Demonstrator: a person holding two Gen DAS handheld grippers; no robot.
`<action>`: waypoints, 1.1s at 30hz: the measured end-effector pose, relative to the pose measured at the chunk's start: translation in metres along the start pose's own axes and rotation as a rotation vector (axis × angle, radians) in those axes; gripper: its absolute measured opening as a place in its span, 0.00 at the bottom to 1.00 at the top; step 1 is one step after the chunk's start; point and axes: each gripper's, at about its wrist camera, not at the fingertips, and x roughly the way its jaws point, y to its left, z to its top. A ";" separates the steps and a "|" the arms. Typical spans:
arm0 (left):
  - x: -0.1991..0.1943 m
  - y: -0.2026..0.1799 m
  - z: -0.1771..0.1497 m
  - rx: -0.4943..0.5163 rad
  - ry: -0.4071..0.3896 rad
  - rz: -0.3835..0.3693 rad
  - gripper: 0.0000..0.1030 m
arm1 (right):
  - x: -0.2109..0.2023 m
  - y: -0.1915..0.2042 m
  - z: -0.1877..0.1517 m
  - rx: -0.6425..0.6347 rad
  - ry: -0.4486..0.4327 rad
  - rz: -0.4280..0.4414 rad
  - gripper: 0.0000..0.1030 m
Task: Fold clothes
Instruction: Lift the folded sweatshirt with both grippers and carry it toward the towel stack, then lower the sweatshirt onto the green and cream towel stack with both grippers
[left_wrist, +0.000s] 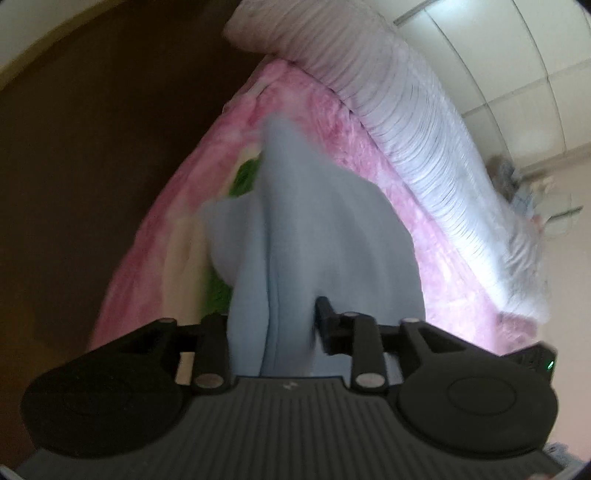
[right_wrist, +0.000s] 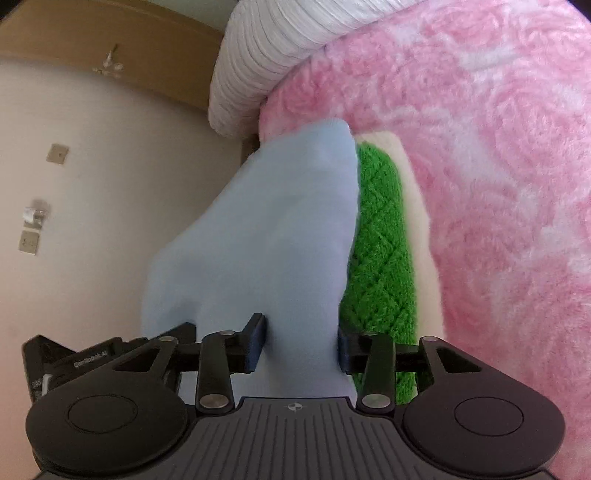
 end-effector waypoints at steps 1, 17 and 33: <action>0.000 0.009 -0.003 -0.037 -0.007 -0.024 0.36 | -0.003 -0.004 -0.001 0.001 -0.016 0.021 0.45; -0.029 0.021 -0.039 -0.039 -0.026 -0.082 0.15 | -0.049 0.009 -0.026 -0.079 -0.053 -0.033 0.19; -0.071 -0.014 -0.045 0.043 -0.146 0.189 0.16 | -0.080 0.044 -0.023 -0.231 -0.088 -0.383 0.40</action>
